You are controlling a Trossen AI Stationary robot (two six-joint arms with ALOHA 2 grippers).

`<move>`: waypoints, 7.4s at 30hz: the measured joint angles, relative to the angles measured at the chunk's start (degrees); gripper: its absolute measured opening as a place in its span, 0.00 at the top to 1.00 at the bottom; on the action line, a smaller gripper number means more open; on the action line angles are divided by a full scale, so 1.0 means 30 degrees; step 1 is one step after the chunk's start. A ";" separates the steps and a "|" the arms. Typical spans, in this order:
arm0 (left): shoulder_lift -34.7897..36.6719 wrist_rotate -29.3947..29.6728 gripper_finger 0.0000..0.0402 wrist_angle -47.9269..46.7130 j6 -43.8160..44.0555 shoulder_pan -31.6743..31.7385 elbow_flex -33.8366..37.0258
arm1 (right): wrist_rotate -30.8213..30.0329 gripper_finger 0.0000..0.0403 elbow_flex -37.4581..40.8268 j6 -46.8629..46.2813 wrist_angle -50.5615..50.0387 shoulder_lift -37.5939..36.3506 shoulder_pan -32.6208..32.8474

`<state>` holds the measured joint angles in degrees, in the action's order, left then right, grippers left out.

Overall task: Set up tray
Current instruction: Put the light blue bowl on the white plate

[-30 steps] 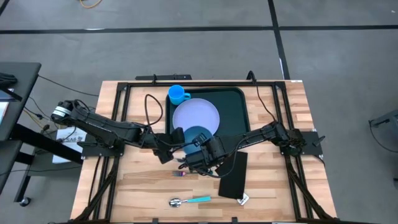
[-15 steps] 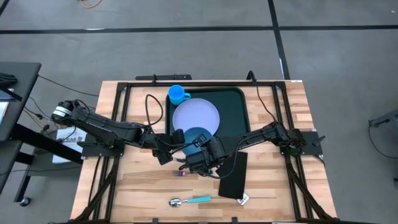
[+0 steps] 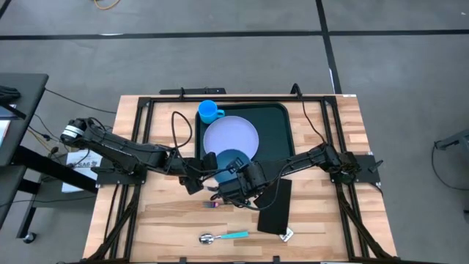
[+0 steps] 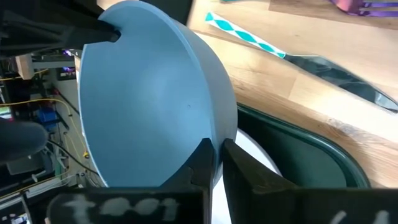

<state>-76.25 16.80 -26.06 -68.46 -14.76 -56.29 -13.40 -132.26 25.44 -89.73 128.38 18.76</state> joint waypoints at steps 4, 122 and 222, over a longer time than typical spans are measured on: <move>0.0000 -0.0015 1.00 0.0019 0.0070 0.0000 0.0000 | -0.0050 0.95 -0.0002 -0.0047 0.0100 0.0000 -0.0044; 0.0095 -0.7071 1.00 -0.6862 0.1586 0.7689 -0.2987 | 0.5264 0.53 3.3282 -0.7381 3.3161 -2.8560 -0.7484; -0.6499 -0.7350 1.00 -0.4079 0.1103 0.9771 -0.3490 | 0.4814 0.54 3.5443 -0.6983 3.4431 -2.7073 -0.7053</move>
<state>-95.74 -5.25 -38.29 -65.15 14.55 -66.76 1.04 -25.93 4.49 13.56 47.16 -2.39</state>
